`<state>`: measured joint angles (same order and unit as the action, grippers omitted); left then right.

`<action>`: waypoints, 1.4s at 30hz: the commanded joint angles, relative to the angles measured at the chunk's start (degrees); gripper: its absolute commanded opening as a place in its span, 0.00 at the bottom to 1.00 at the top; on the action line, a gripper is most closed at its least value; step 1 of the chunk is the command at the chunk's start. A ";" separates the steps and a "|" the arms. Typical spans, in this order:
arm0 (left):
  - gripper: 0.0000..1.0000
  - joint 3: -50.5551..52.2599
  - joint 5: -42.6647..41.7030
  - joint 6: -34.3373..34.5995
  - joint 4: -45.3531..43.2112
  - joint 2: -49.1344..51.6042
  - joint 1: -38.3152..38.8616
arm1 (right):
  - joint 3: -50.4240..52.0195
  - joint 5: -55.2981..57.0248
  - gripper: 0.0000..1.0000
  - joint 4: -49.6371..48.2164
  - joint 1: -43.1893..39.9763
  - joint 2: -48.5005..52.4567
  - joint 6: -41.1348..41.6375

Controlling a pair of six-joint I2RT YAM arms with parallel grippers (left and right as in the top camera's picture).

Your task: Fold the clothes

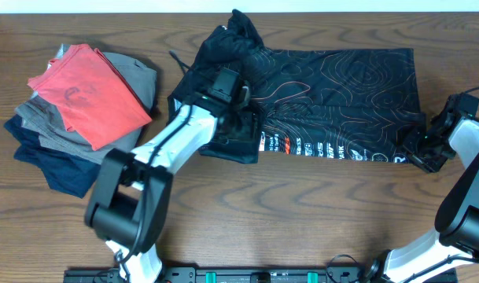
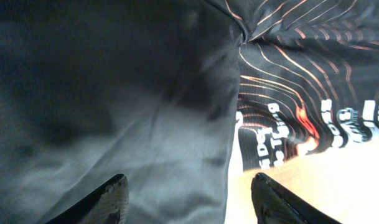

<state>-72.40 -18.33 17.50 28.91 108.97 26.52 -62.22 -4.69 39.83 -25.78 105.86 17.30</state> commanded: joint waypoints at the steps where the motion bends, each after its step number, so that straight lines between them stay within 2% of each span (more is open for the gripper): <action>1: 0.65 0.72 1.27 -1.18 -2.14 2.97 1.46 | 2.05 0.70 0.51 -0.22 0.57 0.33 -0.66; 9: 0.64 0.72 1.29 -1.18 -7.28 6.49 4.11 | 2.05 0.85 0.51 -0.44 0.57 0.33 -0.66; 10: 0.61 0.72 1.29 -1.18 -7.63 6.64 4.15 | 2.05 0.85 0.52 -0.42 0.57 0.33 -0.66; 13: 0.29 0.70 2.89 -1.16 -7.87 6.67 4.15 | 2.05 0.83 0.52 -0.42 0.57 0.33 -0.66; 15: 0.14 0.66 4.26 -1.16 -8.09 6.64 4.04 | 2.05 0.85 0.51 -0.50 0.57 0.33 -0.66; 19: 0.06 0.22 4.50 -1.16 -8.26 6.32 3.74 | 2.05 0.85 0.52 -0.46 0.57 0.33 -0.66; 27: 0.06 -2.21 4.48 -1.14 -8.85 1.95 1.97 | 2.05 1.49 0.52 -0.46 0.57 0.33 -0.66; 36: 0.06 -2.64 4.48 0.48 -23.91 -2.25 1.53 | 2.05 1.49 0.52 -0.70 0.57 0.33 -0.66; 39: 0.06 -2.64 4.55 0.76 -25.14 -1.90 1.51 | 2.05 1.49 0.52 -0.72 0.57 0.33 -0.63; 40: 0.10 -2.62 4.70 0.74 -24.81 -1.79 1.51 | 2.05 1.49 0.52 -0.72 0.57 0.33 -0.63; 42: 0.38 -2.58 5.81 0.72 -23.34 -1.57 1.51 | 2.05 1.46 0.54 -0.83 0.57 0.33 -0.63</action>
<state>-74.54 -14.33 17.85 4.69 107.13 27.97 -61.73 -4.51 39.24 -25.78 105.56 17.30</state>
